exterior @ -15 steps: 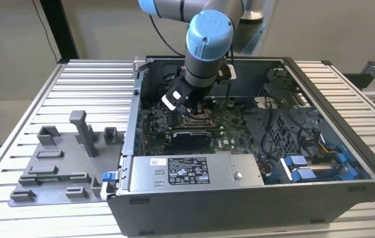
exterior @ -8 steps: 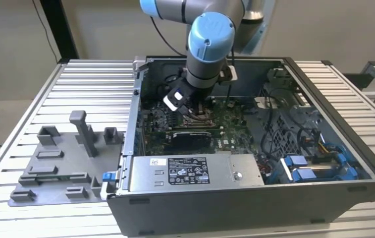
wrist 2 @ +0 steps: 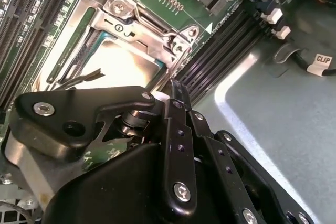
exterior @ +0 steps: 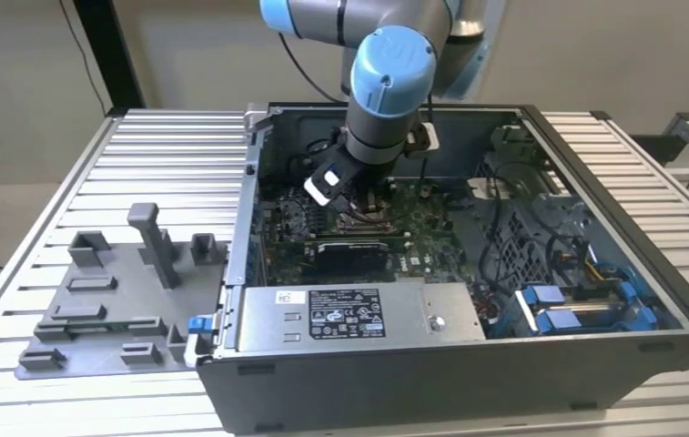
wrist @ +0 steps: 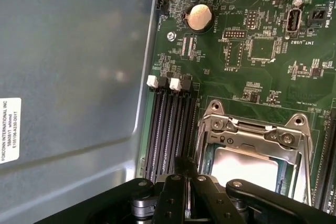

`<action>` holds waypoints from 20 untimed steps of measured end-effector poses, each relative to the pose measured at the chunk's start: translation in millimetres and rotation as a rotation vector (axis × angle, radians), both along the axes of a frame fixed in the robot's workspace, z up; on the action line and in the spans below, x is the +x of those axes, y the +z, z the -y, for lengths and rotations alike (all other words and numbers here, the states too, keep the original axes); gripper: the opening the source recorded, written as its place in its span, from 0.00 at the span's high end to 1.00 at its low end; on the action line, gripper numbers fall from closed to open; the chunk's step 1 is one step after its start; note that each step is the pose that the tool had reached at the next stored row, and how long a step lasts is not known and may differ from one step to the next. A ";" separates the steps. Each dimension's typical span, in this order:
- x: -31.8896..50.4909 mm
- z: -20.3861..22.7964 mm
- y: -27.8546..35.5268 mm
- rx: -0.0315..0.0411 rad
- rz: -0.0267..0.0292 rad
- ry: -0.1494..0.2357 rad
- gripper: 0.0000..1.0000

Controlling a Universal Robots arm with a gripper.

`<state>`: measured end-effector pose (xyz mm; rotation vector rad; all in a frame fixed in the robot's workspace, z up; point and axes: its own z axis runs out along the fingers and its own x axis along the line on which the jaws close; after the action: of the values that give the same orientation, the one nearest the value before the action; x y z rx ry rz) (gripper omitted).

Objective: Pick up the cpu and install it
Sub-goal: 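Close the cpu cover, then install the first cpu locking lever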

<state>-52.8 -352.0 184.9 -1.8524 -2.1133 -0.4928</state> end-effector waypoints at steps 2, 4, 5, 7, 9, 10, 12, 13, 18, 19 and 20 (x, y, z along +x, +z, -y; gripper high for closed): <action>0.5 -0.5 -0.5 0.0001 0.0002 0.000 1.00; 1.1 -1.0 -1.0 0.0002 0.0002 0.000 1.00; 1.4 -1.3 -1.2 0.0002 0.0002 0.000 1.00; 2.4 -1.8 -1.9 0.0002 0.0001 0.000 1.00; 2.7 -1.9 -1.9 0.0000 0.0000 0.000 1.00; 2.8 -2.0 -1.9 -0.0001 0.0000 0.000 1.00; 2.7 -2.1 2.4 -0.0003 0.0001 0.000 1.00; 2.1 -2.1 6.8 0.0002 0.0002 0.000 1.00; -16.7 -1.2 22.6 0.0005 0.0017 0.000 1.00; -21.5 -0.7 22.9 0.0006 0.0031 0.000 1.00; -26.0 -0.1 23.0 0.0007 0.0043 0.000 1.00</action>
<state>-78.7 -351.9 207.9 -1.8526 -2.1157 -0.4979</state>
